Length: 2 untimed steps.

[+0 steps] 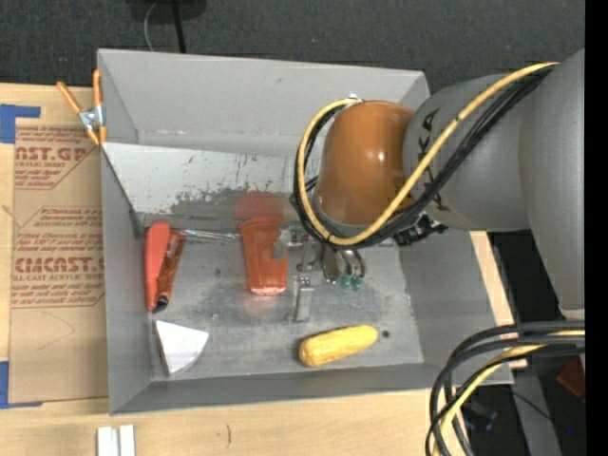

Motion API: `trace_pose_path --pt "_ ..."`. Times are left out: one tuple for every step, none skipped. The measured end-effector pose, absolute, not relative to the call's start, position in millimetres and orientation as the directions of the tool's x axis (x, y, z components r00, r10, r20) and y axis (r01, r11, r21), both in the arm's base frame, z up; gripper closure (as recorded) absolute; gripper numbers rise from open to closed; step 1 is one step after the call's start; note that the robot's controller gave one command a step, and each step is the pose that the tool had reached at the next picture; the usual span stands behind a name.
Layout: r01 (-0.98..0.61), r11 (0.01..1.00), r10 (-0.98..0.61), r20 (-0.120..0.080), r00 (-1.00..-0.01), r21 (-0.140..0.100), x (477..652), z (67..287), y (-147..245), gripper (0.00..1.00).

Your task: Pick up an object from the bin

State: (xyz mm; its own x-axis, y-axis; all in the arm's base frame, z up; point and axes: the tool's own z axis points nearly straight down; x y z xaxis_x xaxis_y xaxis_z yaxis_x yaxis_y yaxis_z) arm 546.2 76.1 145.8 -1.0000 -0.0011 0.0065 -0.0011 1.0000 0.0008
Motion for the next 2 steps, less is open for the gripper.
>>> trace_pose_path --pt "0.0 1.0 0.0 -0.001 -1.0 0.001 548.1 150 76 0.0" --pt "0.012 1.0 0.012 -0.009 -1.0 0.003 549.5 106 60 0.0"
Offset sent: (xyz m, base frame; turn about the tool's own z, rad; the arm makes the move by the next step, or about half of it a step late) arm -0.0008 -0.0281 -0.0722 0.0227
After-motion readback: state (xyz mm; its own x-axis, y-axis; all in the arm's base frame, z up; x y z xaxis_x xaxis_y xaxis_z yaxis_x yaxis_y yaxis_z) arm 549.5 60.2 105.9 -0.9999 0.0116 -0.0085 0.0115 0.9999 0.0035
